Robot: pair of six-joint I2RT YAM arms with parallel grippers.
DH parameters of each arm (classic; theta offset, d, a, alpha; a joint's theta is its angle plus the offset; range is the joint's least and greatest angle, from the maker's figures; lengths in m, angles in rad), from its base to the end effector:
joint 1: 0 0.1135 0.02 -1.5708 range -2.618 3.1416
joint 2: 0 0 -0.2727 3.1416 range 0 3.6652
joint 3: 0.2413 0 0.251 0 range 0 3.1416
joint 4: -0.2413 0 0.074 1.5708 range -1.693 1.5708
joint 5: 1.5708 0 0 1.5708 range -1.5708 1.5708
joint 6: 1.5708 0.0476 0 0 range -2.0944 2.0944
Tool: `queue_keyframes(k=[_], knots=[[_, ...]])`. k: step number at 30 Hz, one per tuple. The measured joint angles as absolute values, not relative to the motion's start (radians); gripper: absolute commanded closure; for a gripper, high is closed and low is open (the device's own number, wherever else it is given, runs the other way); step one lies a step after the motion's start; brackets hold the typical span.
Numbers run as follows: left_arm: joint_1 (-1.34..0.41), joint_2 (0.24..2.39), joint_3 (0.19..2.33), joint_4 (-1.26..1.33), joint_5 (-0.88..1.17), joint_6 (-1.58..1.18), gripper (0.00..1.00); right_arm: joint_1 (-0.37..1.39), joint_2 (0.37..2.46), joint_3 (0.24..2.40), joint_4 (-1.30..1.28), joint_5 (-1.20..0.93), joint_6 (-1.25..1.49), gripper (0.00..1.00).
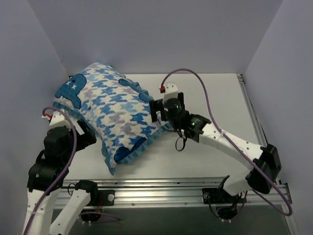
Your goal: Remove the pillowcase from the pillow
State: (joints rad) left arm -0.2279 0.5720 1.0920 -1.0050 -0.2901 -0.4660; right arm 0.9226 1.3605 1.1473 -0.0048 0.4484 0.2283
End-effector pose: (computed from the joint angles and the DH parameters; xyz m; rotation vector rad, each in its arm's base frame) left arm 0.0793 -0.0044 0.3785 -0.4185 1.9932 -0.1375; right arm 0.2145 0.2491 0.3620 -0.2955 1.7626 0.4317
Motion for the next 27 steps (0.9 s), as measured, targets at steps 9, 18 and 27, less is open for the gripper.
queue_keyframes(k=[9, 18, 27], knots=[[-0.228, 0.885, 1.009, -0.765, -0.191, -0.495, 0.06, 0.699, 1.694, 1.398, 0.104, 0.048, 0.234, 0.00], [-0.228, 1.314, 1.006, -0.550, -0.094, -0.527, 0.06, 0.666, 1.973, 1.478, 0.181, -0.275, 0.245, 0.66], [-0.336, 1.269, 0.884, -0.468, -0.043, -0.599, 0.06, 0.688, 1.683, 1.091, 0.310, -0.241, 0.270, 1.00]])
